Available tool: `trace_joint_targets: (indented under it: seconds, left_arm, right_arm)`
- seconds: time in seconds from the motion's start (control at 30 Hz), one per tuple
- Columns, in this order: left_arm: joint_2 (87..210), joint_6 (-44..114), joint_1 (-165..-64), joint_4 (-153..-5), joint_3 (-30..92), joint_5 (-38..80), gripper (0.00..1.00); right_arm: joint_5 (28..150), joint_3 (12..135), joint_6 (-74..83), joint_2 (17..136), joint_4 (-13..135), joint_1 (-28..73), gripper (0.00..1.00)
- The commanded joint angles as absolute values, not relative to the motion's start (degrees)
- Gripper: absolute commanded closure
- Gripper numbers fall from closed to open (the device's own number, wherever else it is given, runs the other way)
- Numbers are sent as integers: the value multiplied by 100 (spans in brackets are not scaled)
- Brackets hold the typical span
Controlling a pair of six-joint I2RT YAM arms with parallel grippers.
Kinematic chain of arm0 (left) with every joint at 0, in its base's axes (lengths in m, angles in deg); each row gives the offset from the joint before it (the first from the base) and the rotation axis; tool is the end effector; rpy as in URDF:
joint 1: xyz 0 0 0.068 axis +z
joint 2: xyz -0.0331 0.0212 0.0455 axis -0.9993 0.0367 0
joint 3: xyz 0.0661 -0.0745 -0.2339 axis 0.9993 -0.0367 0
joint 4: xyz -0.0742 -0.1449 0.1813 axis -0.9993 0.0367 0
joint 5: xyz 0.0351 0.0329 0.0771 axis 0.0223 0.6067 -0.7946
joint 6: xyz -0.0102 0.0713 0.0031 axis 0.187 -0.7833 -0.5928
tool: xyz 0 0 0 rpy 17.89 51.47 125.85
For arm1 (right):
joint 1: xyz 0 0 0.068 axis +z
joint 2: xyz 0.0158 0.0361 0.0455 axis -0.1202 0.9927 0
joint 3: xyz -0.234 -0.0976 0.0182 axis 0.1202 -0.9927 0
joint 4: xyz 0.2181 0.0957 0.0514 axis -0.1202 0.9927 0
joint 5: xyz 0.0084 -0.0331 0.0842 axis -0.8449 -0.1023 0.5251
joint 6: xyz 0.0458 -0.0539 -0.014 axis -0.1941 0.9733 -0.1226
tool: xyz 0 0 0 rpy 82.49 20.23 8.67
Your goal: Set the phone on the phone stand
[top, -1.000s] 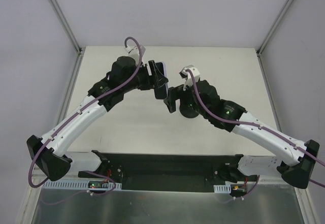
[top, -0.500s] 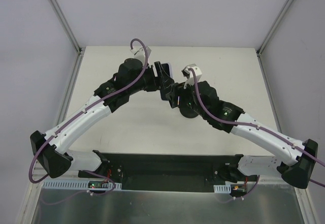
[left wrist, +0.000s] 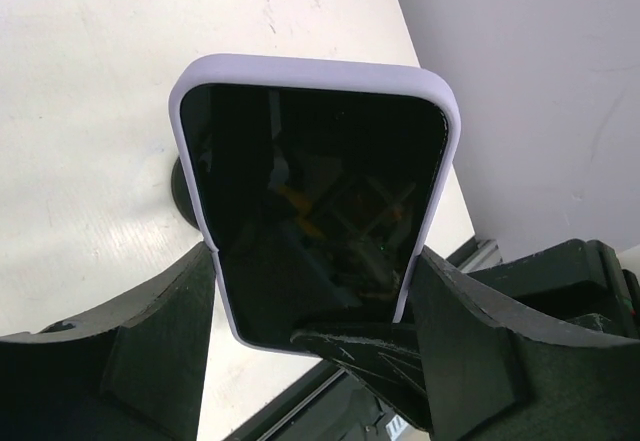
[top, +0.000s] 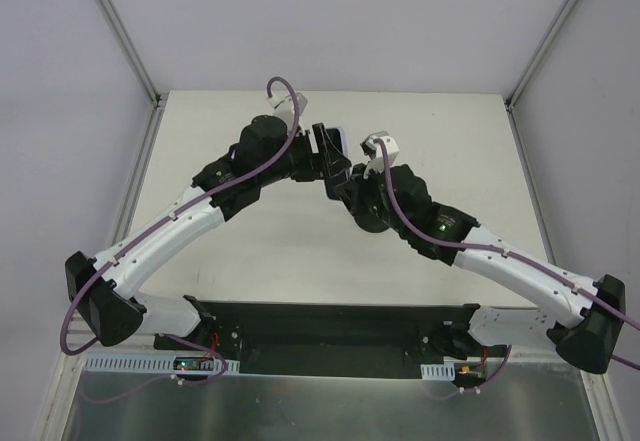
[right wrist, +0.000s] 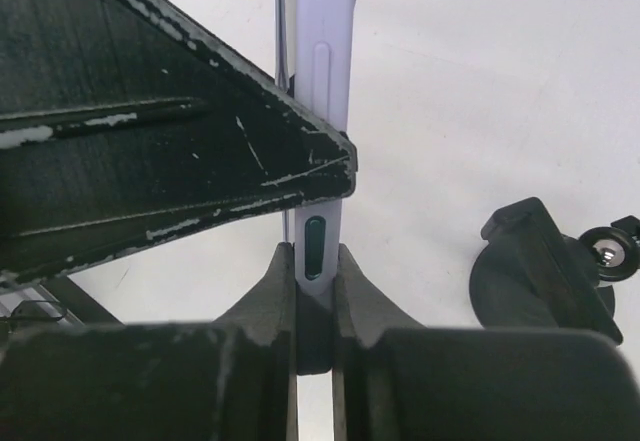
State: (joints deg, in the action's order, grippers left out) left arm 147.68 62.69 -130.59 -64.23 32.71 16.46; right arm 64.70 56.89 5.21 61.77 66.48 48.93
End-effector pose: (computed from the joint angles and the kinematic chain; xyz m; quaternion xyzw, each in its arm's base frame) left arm 0.2266 -0.2148 0.3760 0.0429 0.7832 -0.4284 0.4486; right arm 0.1715 0.2217 0.3394 -0.2405 0.7416 0.2186 0.5868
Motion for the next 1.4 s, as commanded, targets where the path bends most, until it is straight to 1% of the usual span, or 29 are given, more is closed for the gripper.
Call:
trace_joint_targets:
  seconds: [0.0,0.07,0.1,0.17,0.2,0.3,0.4,0.43,0.5,0.53,0.57,0.63,0.67,0.73,0.77,0.8,0.9,1.07,1.1,1.2,1.37]
  left_arm:
    - [14690,6195,-13114,-7019,3528,1957,96]
    - [14690,6107,-13096,-7019,3529,2071,76]
    - [14673,6098,-13096,-7011,3529,2167,50]
    - [14699,6028,-13088,-7011,3590,2308,39]
    - [14734,6010,-13079,-7019,3616,2430,30]
    - [14795,6036,-13079,-7002,3669,2510,16]
    - [14953,5993,-13079,-6870,3906,2660,14]
    - [15006,5949,-13079,-6844,3994,2808,11]
    - [15138,5914,-13079,-6686,4222,2923,12]
    - [15190,5896,-13079,-6650,4327,2993,21]
    - [15269,5887,-13079,-6624,4363,3055,27]
    - [15323,5905,-13079,-6606,4407,3195,38]
    - [15366,5905,-13079,-6597,4416,3222,39]
    - [15402,5852,-13079,-6606,4477,3301,35]
    - [15437,5817,-13079,-6606,4495,3363,25]
    - [15446,5747,-13079,-6597,4530,3416,22]
    - [15446,5659,-13079,-6606,4653,3425,21]
    - [15437,5615,-13079,-6589,4776,3337,25]
    - [15454,5615,-13079,-6580,4803,3337,22]
    - [15516,5641,-13079,-6580,4882,3416,16]
    - [15578,5702,-13079,-6580,4970,3434,15]
  right_arm:
    - [6685,5512,916,5858,6190,4926,99]
    - [6975,5319,1023,5613,5769,4935,99]
    - [7029,5074,1067,5524,5584,4926,100]
    - [7056,4826,1111,5253,5179,4926,99]
    - [7029,4686,1112,5190,5117,4926,99]
    - [7064,4606,1286,5066,5047,4934,99]
    - [7100,4553,1340,4979,5090,4926,99]
    - [7100,4492,1331,4952,5090,4926,99]
    - [7073,4447,1358,4864,5090,4926,99]
    - [7004,4386,1349,4777,5090,4926,99]
    - [6968,4360,1358,4733,5090,4926,99]
    - [6872,4316,1410,4619,5099,4934,99]
    - [6845,4281,1445,4601,5108,4926,99]
    - [6749,4280,1524,4539,5222,4917,99]
    - [6731,4245,1525,4513,5240,4917,99]
    - [6730,4228,1551,4486,5248,4917,99]
    - [6696,4184,1586,4372,5310,4917,99]
    - [6677,4113,1586,4196,5345,4926,99]
    - [6695,4105,1586,4179,5363,4926,99]
    - [6713,4078,1560,4135,5407,4926,99]
    - [6739,4078,1542,4100,5442,4917,99]
